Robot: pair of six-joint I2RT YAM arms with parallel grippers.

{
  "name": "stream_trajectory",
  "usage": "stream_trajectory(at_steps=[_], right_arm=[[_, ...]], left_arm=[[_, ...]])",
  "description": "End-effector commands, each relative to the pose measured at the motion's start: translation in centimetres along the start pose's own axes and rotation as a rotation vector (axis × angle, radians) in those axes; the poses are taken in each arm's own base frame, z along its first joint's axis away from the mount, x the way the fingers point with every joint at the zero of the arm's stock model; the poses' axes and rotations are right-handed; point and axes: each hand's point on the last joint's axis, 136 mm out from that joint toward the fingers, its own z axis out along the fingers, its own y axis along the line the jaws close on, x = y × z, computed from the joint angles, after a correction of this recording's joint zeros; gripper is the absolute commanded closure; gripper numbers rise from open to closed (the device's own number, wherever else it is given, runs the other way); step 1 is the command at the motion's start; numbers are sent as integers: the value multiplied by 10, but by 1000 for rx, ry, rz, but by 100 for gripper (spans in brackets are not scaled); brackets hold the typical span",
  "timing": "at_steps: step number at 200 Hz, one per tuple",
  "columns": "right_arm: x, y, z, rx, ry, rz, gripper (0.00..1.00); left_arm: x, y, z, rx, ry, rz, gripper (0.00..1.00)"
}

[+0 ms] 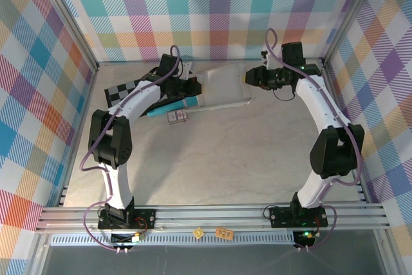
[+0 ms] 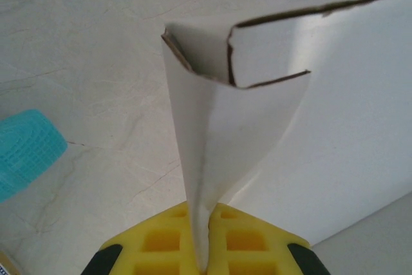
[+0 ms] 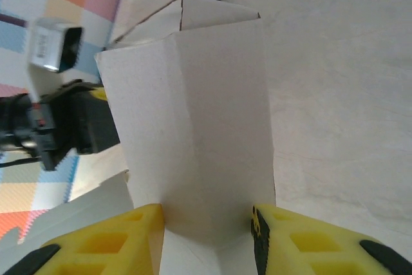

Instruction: Fold the paper box

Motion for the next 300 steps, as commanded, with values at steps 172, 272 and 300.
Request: stream_trajectory(at_steps=[172,272,300], right_arm=[[46,-51,37,606,24,-165,100],[154,-109,61,673,300,20,100],[173,-123,69,703,388,82,100]], left_arm=[[37,-73,5,-94,-43,335,100],[136,-6,57,-417,128,199,100],[158,8,72,-449,248,145,100]])
